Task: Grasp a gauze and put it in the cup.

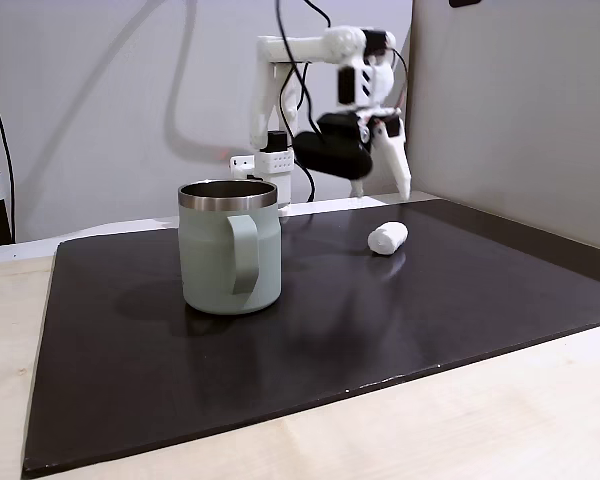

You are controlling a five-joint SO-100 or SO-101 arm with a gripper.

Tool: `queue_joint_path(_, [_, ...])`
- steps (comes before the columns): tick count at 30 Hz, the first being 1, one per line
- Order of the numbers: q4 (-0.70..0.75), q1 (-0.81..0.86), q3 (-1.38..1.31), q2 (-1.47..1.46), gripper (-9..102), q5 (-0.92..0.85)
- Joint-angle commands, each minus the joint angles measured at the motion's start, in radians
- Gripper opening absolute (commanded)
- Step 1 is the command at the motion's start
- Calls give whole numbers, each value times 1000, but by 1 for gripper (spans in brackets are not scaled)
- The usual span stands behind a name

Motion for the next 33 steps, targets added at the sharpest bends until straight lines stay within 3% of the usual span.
queue_joint_path(1, [-35,-8,-46,-29,34,20])
queue_joint_path(18, [-127,-101,-37,-233,31,69])
queue_joint_path(21, [-130,-101,-38,-235,22,75])
queue_joint_path(25, [-132,-87,-38,-230,0,91])
queue_joint_path(33, [-104,-80,-48,-178,0,94])
